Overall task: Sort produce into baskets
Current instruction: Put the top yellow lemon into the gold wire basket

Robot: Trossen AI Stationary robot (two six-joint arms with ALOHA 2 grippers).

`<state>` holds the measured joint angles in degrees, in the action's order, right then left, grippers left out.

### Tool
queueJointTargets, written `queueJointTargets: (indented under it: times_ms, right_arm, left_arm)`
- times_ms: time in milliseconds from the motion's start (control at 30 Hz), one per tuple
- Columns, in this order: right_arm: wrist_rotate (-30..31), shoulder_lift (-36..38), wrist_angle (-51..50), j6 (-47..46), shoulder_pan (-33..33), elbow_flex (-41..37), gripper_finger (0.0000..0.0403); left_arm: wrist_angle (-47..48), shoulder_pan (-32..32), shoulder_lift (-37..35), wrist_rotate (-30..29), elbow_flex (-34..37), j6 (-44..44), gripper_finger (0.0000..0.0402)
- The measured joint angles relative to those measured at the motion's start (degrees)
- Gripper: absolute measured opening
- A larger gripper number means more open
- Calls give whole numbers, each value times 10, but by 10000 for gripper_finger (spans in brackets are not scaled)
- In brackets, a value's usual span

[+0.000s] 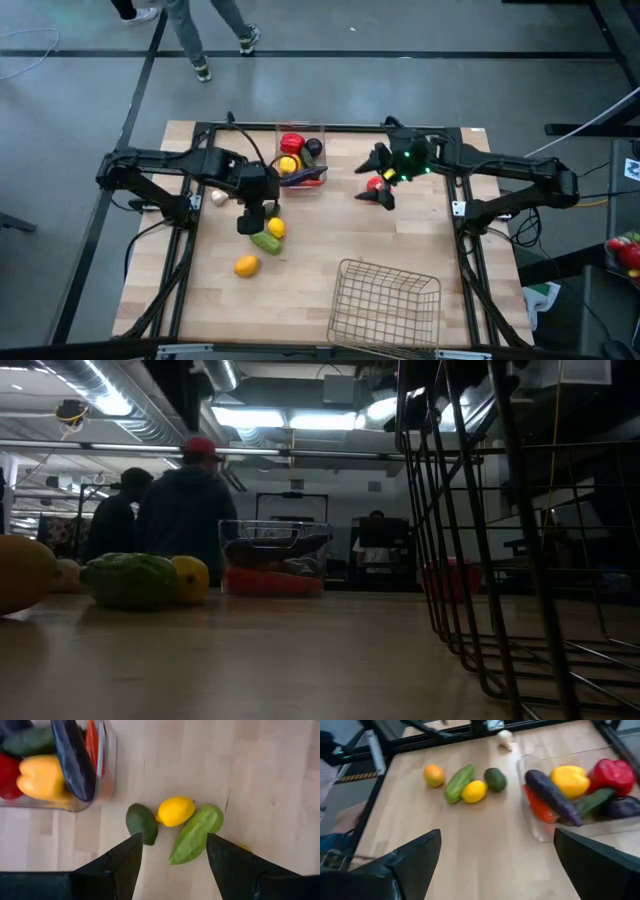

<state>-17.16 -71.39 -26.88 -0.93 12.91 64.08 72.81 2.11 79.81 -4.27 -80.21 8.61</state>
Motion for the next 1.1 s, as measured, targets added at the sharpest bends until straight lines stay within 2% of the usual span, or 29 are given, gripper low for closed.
queueJointTargets:
  times_ms: [400, 667, 967, 1100]
  right_arm:
    - [1, 25, -3, -7, -69, -85, 383]
    - [1, 25, 3, -49, -104, -95, 383]
    - [2, 24, 5, -50, -133, -95, 383]
    - [5, 24, 5, -50, -138, -95, 383]
  left_arm:
    - [-108, 0, -1, 0, 132, -30, 217]
    - [-170, 0, -1, 0, 209, -66, 217]
    - [-305, 2, 0, 2, 287, -146, 217]
    - [-354, 8, 1, 2, 304, -216, 217]
